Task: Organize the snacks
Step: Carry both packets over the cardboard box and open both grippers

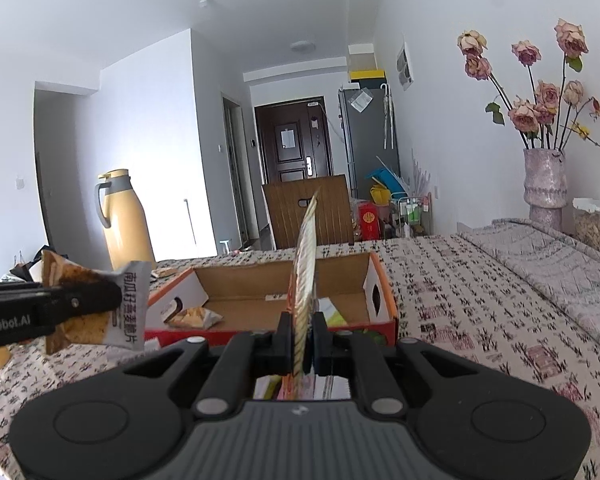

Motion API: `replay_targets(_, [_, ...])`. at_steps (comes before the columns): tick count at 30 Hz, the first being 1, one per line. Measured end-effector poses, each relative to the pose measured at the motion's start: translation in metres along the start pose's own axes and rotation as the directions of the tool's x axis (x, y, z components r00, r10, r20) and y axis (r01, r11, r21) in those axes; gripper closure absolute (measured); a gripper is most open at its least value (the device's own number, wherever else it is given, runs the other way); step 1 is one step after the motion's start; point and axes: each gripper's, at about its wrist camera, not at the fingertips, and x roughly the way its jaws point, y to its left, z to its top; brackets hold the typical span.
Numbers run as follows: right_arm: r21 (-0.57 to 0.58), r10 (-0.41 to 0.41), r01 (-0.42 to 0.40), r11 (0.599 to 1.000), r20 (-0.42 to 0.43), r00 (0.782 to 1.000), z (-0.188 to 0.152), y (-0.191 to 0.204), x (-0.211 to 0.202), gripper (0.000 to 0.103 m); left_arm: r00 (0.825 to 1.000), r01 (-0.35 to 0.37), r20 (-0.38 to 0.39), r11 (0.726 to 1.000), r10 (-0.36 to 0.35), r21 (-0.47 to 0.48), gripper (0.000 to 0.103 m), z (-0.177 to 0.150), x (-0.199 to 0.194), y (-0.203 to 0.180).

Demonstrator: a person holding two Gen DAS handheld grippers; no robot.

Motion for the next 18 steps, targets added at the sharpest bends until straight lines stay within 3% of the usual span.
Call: replay_targets(18, [-0.066, 0.022, -0.019, 0.998, 0.044, 0.999, 0.059, 0.008, 0.080, 0.094, 0.995, -0.093, 0.023, 0.996, 0.092, 0.009, 0.091, 0.053, 0.076, 0.040])
